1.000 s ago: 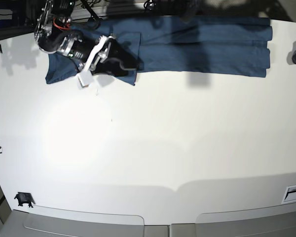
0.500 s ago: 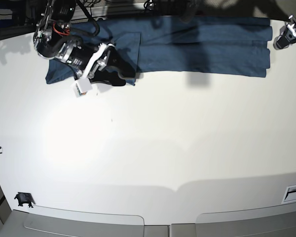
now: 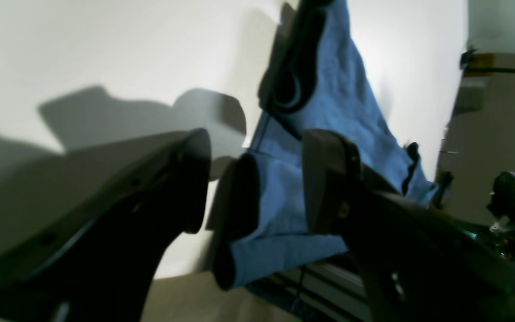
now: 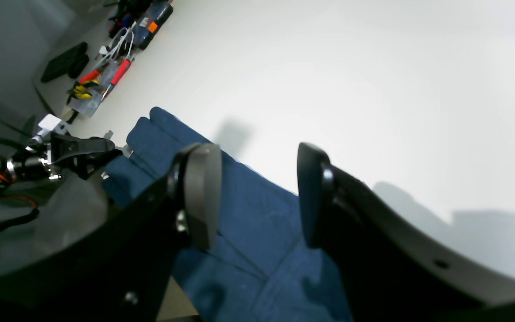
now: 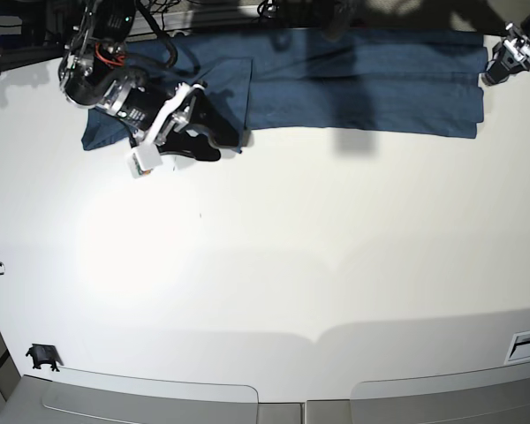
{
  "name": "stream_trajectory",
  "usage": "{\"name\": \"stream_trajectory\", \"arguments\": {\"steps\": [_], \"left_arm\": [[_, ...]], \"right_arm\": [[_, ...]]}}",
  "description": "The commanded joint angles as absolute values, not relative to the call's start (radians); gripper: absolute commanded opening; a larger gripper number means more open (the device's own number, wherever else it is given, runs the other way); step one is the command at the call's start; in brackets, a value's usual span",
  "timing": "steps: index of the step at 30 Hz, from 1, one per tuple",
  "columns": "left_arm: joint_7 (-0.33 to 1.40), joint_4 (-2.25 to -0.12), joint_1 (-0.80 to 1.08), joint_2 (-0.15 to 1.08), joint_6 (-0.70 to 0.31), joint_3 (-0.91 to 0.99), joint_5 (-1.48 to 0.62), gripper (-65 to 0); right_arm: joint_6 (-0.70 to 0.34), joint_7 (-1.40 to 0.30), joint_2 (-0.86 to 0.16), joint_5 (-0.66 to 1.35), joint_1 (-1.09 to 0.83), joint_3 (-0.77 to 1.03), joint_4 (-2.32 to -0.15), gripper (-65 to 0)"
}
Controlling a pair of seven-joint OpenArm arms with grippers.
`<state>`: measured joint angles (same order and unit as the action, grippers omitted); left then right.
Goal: Fold the T-shirt properly
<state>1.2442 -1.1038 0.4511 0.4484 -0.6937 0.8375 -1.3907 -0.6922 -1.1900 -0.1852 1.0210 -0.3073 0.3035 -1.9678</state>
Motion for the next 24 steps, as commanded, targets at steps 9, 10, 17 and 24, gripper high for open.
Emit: {"name": "stream_trajectory", "arguments": {"steps": [9, 10, 17, 24], "left_arm": [[1.203, -1.145, 0.458, 0.447, -0.698, 0.794, -1.303, -34.2], [1.203, -1.158, 0.457, 0.447, -0.698, 0.776, -1.291, -34.5], [1.203, -1.213, 0.458, 0.446, -0.698, 0.678, -1.280, -34.5], [1.178, -1.212, 0.480, 0.426, -0.698, 0.678, -1.279, -36.5]], "right_arm": [[-0.698, -1.159, -0.191, 1.047, -0.299, 0.308, -1.988, -38.9], [-0.698, -1.159, -0.191, 1.047, -0.299, 0.308, -1.988, -38.9], [-0.698, -1.160, -0.191, 1.047, -0.299, 0.308, -1.988, -38.9], [-0.698, -1.159, -0.191, 1.047, -0.299, 0.308, -1.988, -38.9]]}}
